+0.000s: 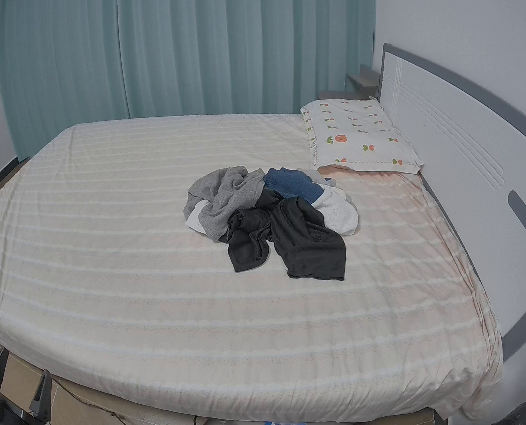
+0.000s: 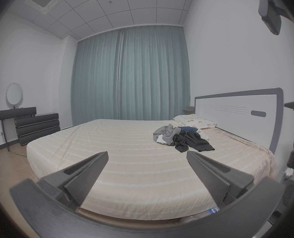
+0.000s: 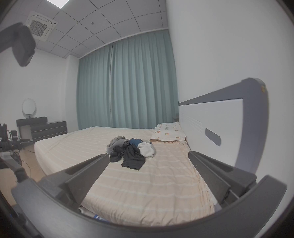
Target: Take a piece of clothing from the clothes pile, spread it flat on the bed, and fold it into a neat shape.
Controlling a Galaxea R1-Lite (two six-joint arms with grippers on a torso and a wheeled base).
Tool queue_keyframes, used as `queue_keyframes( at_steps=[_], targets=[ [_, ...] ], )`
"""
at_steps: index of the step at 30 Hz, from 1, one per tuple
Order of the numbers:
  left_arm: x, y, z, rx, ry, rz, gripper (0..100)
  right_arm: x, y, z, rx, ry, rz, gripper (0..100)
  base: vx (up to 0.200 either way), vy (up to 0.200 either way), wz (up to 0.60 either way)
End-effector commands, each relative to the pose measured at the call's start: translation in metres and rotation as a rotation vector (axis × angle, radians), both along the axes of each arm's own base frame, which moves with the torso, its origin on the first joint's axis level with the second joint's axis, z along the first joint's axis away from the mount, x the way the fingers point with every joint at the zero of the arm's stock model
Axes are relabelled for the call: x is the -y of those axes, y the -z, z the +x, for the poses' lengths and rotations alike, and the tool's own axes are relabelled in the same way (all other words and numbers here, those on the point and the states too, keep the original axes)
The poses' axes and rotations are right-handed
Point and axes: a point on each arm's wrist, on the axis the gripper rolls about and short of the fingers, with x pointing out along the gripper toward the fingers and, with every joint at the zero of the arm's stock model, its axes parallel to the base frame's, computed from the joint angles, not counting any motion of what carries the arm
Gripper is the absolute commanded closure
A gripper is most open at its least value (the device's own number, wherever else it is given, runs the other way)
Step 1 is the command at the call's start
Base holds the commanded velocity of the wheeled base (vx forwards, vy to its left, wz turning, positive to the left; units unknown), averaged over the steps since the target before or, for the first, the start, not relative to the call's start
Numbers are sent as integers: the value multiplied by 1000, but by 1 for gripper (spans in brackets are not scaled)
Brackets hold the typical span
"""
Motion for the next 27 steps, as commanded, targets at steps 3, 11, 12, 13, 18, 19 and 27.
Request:
queue_keyframes(
  at_steps=[3,11,12,13,18,19,27],
  targets=[
    [0,5,1,-13,-1,0,0,-18,-6,148,-592,-191,70,0,0,0,0],
    [0,5,1,-13,-1,0,0,-54,48,276,-813,-108,123,0,0,0,0],
    [0,5,1,-11,-1,0,0,-59,56,290,-833,-73,144,0,0,0,0],
    [0,5,1,-11,-1,0,0,-64,62,301,-845,-49,166,0,0,0,0],
    [0,5,1,-13,-1,0,0,-85,81,354,-807,41,298,0,0,0,0],
    [0,5,1,-13,-1,0,0,-87,85,363,-802,53,311,0,0,0,0],
    [0,5,1,-13,-1,0,0,-104,107,418,-774,87,388,0,0,0,0]
  ],
)
